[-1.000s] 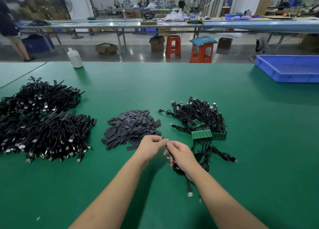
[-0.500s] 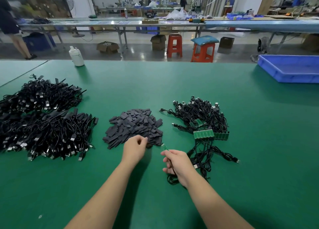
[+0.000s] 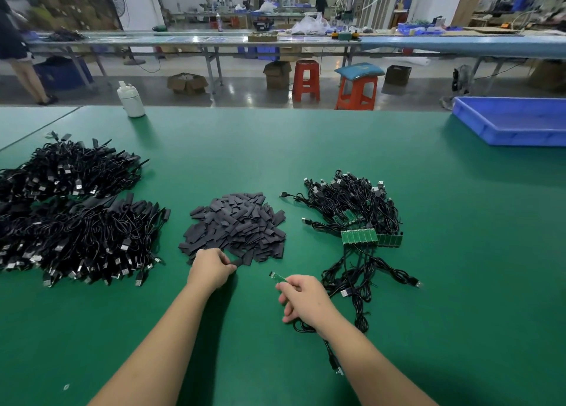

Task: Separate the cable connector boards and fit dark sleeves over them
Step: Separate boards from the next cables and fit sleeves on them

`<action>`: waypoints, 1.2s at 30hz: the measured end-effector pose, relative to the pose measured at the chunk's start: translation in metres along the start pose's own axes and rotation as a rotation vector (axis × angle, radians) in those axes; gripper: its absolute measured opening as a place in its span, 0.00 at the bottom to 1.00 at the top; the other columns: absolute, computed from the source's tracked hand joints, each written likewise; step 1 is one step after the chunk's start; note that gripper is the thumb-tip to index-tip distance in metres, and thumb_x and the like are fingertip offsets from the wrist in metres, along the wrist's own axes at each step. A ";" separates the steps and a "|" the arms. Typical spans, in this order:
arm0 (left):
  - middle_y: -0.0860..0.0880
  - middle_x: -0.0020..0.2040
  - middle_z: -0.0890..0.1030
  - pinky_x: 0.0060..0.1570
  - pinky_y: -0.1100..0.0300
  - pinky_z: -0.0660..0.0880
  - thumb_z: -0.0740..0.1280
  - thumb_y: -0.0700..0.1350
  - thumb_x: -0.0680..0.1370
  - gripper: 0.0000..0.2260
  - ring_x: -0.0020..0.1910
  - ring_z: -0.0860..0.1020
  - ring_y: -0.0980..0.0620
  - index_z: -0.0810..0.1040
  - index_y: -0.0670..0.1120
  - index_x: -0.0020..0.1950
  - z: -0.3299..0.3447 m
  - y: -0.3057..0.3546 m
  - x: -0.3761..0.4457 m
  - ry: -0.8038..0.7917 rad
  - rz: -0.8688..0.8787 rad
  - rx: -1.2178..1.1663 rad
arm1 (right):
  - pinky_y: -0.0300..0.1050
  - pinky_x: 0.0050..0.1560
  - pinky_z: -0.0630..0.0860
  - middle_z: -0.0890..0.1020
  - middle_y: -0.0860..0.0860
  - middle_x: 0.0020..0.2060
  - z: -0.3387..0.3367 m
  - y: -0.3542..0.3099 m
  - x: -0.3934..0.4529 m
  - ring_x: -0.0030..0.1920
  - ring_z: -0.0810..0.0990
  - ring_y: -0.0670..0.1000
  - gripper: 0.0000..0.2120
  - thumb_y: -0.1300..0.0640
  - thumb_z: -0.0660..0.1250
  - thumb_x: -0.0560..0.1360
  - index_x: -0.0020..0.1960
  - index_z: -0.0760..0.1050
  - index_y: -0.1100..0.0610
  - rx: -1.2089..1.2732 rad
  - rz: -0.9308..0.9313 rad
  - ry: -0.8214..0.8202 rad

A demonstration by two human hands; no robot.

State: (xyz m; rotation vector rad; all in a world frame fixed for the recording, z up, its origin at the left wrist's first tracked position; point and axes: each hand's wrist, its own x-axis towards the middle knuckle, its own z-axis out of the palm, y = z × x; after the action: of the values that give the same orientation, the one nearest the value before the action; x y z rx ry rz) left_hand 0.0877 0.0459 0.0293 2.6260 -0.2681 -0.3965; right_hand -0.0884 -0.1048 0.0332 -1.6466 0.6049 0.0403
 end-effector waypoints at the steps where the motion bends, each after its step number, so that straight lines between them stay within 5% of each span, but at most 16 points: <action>1: 0.48 0.45 0.80 0.40 0.57 0.77 0.73 0.45 0.75 0.06 0.37 0.79 0.51 0.78 0.47 0.43 -0.004 0.002 0.001 -0.040 0.019 -0.006 | 0.44 0.34 0.81 0.80 0.54 0.39 0.003 0.003 -0.001 0.27 0.76 0.49 0.09 0.59 0.63 0.81 0.50 0.79 0.63 -0.005 0.001 -0.008; 5: 0.46 0.35 0.84 0.27 0.62 0.74 0.70 0.40 0.76 0.04 0.27 0.80 0.55 0.76 0.45 0.46 -0.010 0.005 -0.009 -0.231 0.169 -0.106 | 0.40 0.30 0.77 0.83 0.54 0.46 0.006 0.008 -0.003 0.26 0.74 0.46 0.10 0.60 0.61 0.82 0.59 0.77 0.61 0.016 -0.001 -0.021; 10: 0.57 0.46 0.84 0.42 0.74 0.69 0.67 0.42 0.78 0.09 0.39 0.78 0.64 0.84 0.55 0.51 -0.004 0.009 -0.017 -0.157 0.396 0.080 | 0.42 0.33 0.75 0.79 0.55 0.40 0.002 0.011 -0.005 0.25 0.72 0.47 0.11 0.61 0.60 0.82 0.59 0.76 0.66 0.043 -0.007 -0.008; 14: 0.48 0.55 0.80 0.57 0.59 0.72 0.68 0.48 0.79 0.13 0.56 0.78 0.47 0.81 0.48 0.63 0.007 0.007 -0.021 -0.113 0.471 0.260 | 0.45 0.37 0.74 0.77 0.52 0.37 -0.001 0.012 -0.007 0.25 0.69 0.47 0.09 0.59 0.61 0.82 0.54 0.79 0.60 0.043 -0.031 -0.033; 19: 0.53 0.53 0.76 0.49 0.56 0.74 0.64 0.52 0.80 0.12 0.54 0.77 0.49 0.79 0.56 0.62 0.013 0.001 -0.031 0.022 0.473 0.360 | 0.41 0.30 0.65 0.84 0.56 0.51 -0.004 0.011 -0.006 0.24 0.65 0.43 0.15 0.56 0.59 0.82 0.40 0.72 0.63 0.095 0.048 -0.048; 23: 0.54 0.52 0.83 0.53 0.63 0.73 0.70 0.47 0.78 0.10 0.52 0.79 0.56 0.83 0.51 0.58 0.013 -0.001 -0.041 -0.038 0.518 0.028 | 0.40 0.28 0.63 0.84 0.54 0.52 -0.007 0.013 -0.006 0.24 0.62 0.44 0.16 0.58 0.59 0.83 0.38 0.72 0.62 0.145 0.030 -0.052; 26: 0.60 0.43 0.83 0.45 0.74 0.70 0.73 0.44 0.76 0.07 0.43 0.79 0.66 0.85 0.52 0.53 0.007 0.001 -0.049 -0.080 0.492 -0.247 | 0.40 0.27 0.61 0.83 0.54 0.44 -0.008 0.014 -0.005 0.24 0.61 0.45 0.15 0.59 0.60 0.82 0.38 0.75 0.62 0.164 0.054 -0.051; 30: 0.62 0.39 0.83 0.43 0.71 0.72 0.73 0.42 0.75 0.07 0.40 0.78 0.62 0.86 0.53 0.50 0.006 0.004 -0.054 -0.124 0.524 -0.315 | 0.39 0.26 0.58 0.70 0.48 0.31 -0.009 0.014 -0.004 0.25 0.60 0.45 0.11 0.58 0.61 0.81 0.51 0.81 0.62 0.202 0.092 -0.091; 36: 0.62 0.44 0.84 0.50 0.72 0.73 0.74 0.40 0.74 0.09 0.47 0.80 0.63 0.86 0.53 0.49 0.016 0.004 -0.059 -0.148 0.552 -0.363 | 0.39 0.24 0.57 0.69 0.47 0.28 -0.014 0.016 -0.001 0.24 0.59 0.45 0.12 0.57 0.60 0.82 0.51 0.80 0.62 0.240 0.124 -0.164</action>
State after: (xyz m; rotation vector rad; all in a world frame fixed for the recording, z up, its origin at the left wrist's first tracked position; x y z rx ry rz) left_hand 0.0270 0.0505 0.0312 2.0622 -0.8565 -0.3998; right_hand -0.1003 -0.1186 0.0218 -1.3581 0.5625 0.1853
